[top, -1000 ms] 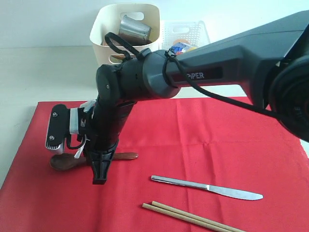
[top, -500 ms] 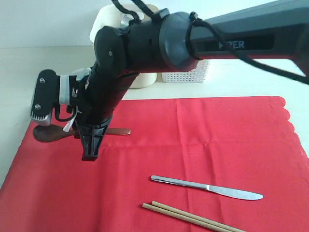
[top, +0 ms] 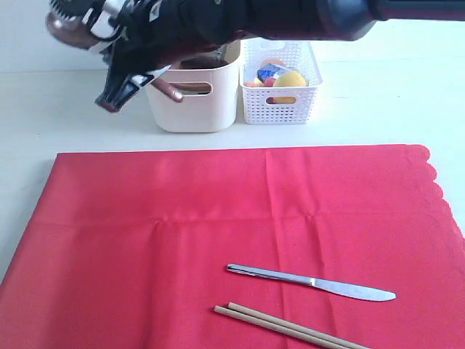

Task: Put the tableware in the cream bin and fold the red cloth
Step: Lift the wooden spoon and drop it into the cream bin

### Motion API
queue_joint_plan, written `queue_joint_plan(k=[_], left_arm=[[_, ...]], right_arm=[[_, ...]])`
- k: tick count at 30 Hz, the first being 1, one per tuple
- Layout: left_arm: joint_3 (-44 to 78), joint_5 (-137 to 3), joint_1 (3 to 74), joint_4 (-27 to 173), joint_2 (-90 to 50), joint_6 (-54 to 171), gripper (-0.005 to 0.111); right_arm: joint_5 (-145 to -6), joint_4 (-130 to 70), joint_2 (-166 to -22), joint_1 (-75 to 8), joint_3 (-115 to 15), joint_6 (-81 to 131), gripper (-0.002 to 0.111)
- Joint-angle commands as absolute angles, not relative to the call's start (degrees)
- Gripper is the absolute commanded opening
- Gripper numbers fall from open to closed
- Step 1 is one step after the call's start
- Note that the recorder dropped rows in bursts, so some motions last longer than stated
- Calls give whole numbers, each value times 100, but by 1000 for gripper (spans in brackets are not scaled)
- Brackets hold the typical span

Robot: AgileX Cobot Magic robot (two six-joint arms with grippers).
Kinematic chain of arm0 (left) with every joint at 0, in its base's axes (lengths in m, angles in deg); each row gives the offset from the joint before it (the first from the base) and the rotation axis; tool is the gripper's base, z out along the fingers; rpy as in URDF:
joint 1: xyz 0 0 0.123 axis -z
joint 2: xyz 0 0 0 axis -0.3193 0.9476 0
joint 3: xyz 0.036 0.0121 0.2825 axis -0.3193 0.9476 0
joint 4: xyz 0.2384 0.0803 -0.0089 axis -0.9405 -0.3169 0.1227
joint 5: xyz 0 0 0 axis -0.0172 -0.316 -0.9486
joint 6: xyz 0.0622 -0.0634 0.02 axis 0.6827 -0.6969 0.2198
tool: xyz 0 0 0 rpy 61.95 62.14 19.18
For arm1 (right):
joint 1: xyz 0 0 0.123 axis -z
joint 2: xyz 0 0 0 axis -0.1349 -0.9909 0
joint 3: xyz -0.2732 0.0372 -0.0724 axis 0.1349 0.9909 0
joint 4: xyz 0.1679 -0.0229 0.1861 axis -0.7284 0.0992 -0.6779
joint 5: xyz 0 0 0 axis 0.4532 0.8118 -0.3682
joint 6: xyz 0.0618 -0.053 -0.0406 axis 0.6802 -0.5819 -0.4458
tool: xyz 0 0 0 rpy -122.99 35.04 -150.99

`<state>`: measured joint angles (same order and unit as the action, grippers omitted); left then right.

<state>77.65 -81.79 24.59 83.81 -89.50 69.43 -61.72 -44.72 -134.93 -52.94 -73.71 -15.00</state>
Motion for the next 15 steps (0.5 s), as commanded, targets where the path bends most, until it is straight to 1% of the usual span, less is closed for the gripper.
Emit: queue_joint_plan(k=[1, 6, 12, 15], left_arm=[[7784, -8167, 2455, 8380, -8988, 6942, 2], [7784, -8167, 2455, 8380, -8988, 6942, 2], [7784, -8167, 2455, 8380, -8988, 6942, 2], [7784, -8167, 2455, 8380, -8988, 6942, 2]], right_arm=[[-7238, -4465, -13532, -4892, -7391, -927, 0], [-8231, -4685, -13729, -4568, -7391, -690, 0], [-9521, -5313, -14165, -4446, -7391, -700, 0], [-9745, -5480, -14344, -4407, -7391, -700, 0]])
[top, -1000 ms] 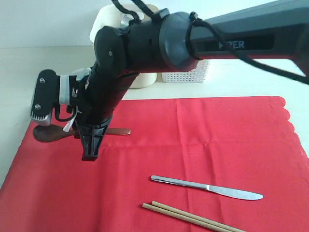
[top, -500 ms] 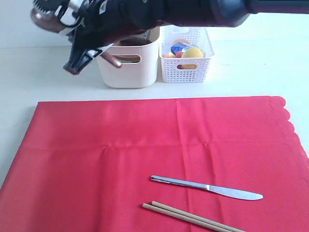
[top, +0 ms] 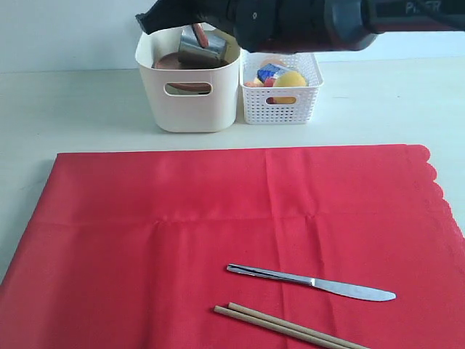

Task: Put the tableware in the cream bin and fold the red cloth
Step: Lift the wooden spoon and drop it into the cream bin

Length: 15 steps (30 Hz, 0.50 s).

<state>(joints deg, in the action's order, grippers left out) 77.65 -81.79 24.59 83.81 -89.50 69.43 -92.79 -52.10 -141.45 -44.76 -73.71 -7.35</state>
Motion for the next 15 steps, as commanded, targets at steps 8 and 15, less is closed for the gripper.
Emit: queue_joint_plan(k=[8, 15], left_arm=[[7784, -8167, 2455, 8380, -8988, 6942, 2], [7784, -8167, 2455, 8380, -8988, 6942, 2]], right_arm=[[-9819, -6461, -14729, -4380, -7391, -713, 1], [-9665, -6461, -14729, -4380, -7391, -713, 39]])
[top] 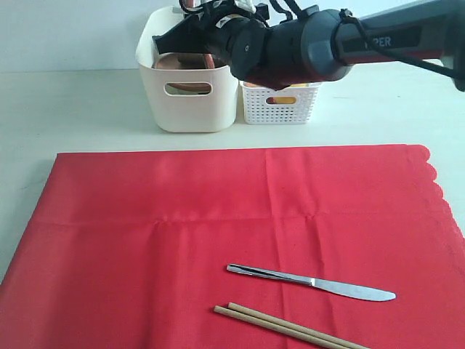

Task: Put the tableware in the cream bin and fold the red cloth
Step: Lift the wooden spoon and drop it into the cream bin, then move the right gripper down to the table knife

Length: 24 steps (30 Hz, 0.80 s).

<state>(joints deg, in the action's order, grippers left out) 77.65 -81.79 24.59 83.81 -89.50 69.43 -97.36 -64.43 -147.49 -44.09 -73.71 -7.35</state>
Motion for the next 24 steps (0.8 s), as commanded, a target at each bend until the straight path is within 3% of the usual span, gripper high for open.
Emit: queue_joint_plan(k=[1, 4, 6, 20, 24], left_arm=[[7784, -8167, 2455, 8380, -8988, 6942, 2], [7784, -8167, 2455, 8380, -8988, 6942, 2], [7784, -8167, 2455, 8380, -8988, 6942, 2], [7784, -8167, 2455, 8380, -8988, 6942, 2], [7784, -8167, 2455, 8380, -8988, 6942, 2]], right_arm=[[-9634, -6461, -14707, -4380, -7391, -713, 44], [-9426, -7018, -14540, -4380, -7391, -713, 60], [-9148, -7044, -14367, -4380, -7391, -713, 62], [-6111, -6871, -13199, -4126, -7391, -1068, 62], [-5005, -6009, -12942, -3845, -7391, -810, 56]])
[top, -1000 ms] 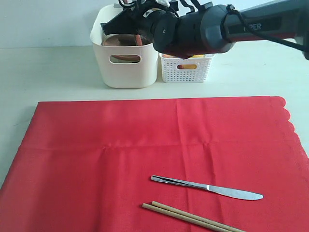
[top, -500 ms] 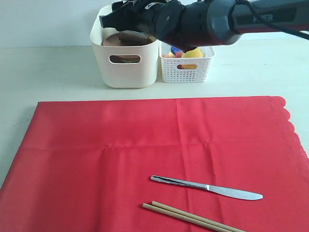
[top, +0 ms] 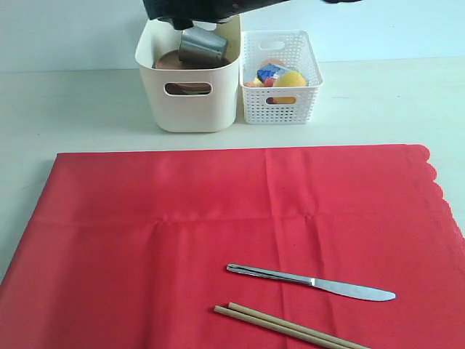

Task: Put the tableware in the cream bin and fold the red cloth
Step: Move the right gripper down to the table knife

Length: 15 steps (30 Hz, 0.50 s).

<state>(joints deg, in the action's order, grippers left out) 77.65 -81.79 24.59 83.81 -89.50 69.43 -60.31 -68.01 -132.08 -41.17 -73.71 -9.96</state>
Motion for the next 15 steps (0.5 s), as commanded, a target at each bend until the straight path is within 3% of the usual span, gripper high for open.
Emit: queue_joint_plan(k=[1, 5, 10, 15], left_arm=[[7784, -8167, 2455, 8380, -8988, 6942, 2], [7784, -8167, 2455, 8380, -8988, 6942, 2], [7784, -8167, 2455, 8380, -8988, 6942, 2], [7784, -8167, 2455, 8380, -8988, 6942, 2]], right_arm=[[-4679, -5708, -12881, -3770, -7391, -651, 53], [-3144, -3931, -12633, -3595, -7377, 365, 26], [-1883, -3772, -12376, -3595, -7213, 571, 0], [-2299, -3895, -12058, -3606, -6093, 597, 0]])
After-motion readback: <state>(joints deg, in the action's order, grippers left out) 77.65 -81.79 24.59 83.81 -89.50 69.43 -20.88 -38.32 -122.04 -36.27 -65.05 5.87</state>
